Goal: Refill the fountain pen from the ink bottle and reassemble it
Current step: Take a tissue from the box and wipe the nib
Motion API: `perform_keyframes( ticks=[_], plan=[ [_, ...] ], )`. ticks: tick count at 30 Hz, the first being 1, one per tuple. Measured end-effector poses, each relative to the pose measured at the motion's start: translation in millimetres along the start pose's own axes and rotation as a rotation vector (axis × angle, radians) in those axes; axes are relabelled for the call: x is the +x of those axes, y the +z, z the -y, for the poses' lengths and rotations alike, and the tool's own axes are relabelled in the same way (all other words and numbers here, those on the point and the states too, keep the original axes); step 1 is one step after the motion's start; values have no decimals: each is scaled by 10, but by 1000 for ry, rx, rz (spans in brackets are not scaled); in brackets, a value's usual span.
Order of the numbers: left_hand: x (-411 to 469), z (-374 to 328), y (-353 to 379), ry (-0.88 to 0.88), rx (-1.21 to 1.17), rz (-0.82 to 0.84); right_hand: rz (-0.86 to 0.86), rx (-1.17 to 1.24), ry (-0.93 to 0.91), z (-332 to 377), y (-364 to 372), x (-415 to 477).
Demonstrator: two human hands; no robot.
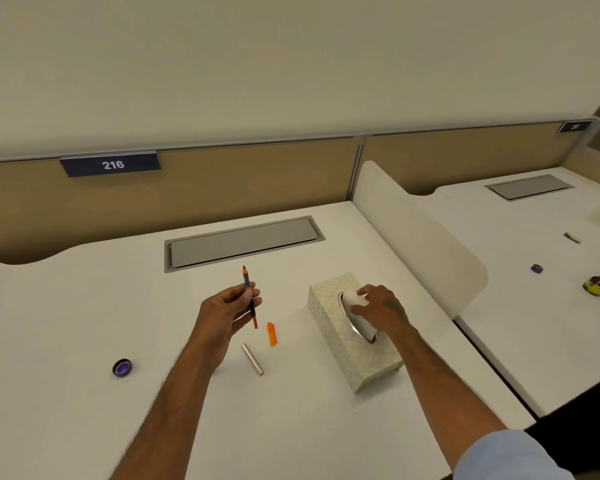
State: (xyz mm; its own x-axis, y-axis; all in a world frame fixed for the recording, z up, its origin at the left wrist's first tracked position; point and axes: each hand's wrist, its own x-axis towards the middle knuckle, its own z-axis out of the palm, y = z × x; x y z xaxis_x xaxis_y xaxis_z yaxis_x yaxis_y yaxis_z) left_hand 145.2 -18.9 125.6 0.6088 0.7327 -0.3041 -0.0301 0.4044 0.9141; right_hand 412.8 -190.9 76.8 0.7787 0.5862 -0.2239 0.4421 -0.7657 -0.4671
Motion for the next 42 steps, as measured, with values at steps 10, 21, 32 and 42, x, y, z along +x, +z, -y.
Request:
perform_keyframes(
  ticks=[10, 21, 32, 42],
  plan=[
    [-56, -34, 144, -2, 12, 40, -26, 214, 127, 38, -37, -56],
    [-230, -201, 144, -47, -77, 135, -62, 766, -129, 1222, -410, -452],
    [-359, -520, -396, 36, -310, 118, 284, 910, -356, 2198, 253, -873],
    [-440, -563, -930, 94, -314, -5, 391, 841, -333, 2605, 631, -877]
  ],
)
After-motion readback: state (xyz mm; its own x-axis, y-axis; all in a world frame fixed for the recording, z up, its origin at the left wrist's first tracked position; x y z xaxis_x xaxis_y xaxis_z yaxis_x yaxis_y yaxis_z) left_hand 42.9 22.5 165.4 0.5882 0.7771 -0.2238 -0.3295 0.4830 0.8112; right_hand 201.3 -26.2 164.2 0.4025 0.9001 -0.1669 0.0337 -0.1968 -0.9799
